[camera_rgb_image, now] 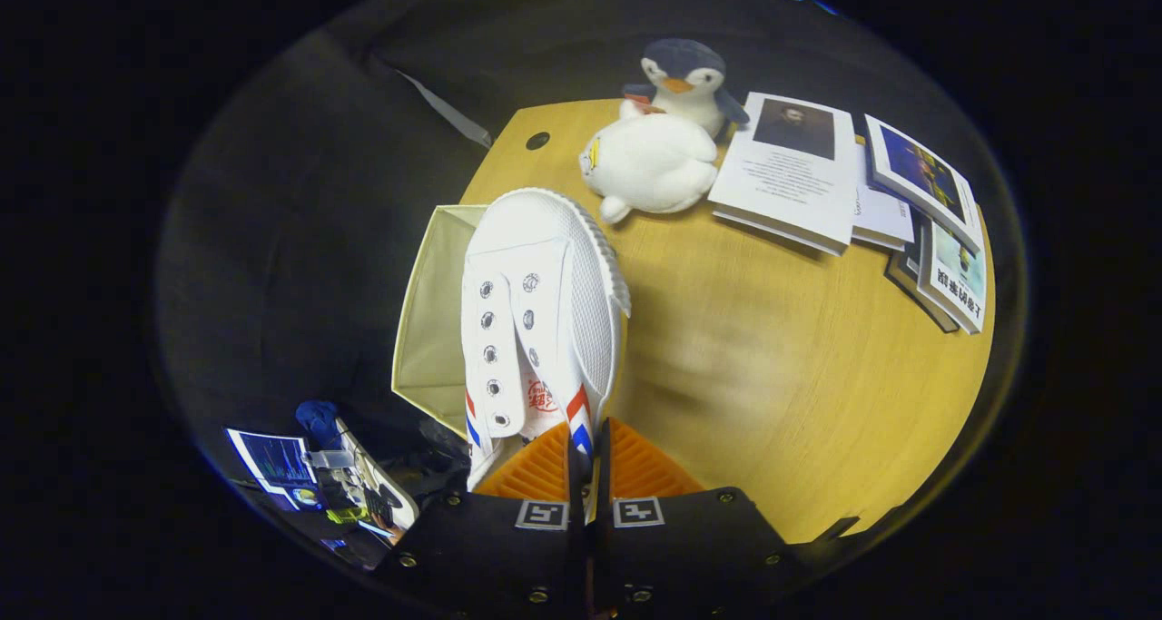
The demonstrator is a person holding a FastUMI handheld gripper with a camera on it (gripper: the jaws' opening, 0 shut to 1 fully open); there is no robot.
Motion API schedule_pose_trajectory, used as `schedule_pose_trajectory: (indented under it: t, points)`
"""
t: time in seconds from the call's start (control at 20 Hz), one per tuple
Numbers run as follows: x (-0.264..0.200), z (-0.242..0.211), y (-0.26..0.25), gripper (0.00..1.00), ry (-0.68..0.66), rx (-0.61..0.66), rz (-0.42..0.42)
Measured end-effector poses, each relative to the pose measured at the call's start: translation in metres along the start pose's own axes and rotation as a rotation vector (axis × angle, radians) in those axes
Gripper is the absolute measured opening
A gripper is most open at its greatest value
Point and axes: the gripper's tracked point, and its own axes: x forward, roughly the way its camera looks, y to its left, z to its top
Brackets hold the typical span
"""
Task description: Open the storage box then place both shoes into the box .Put the left shoe in first, then the right shoe, with the right side of both shoes facing outward in a uniform manner.
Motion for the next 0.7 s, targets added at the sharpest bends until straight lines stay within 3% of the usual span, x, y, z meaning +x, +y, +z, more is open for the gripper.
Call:
schedule_pose_trajectory:
  t: [0.35,0.7]
  points:
    - [0.031,0.029,0.052,0.04,0.034,-0.021,0.032]
    - [0.066,0.044,0.075,0.04,0.051,-0.042,-0.003]
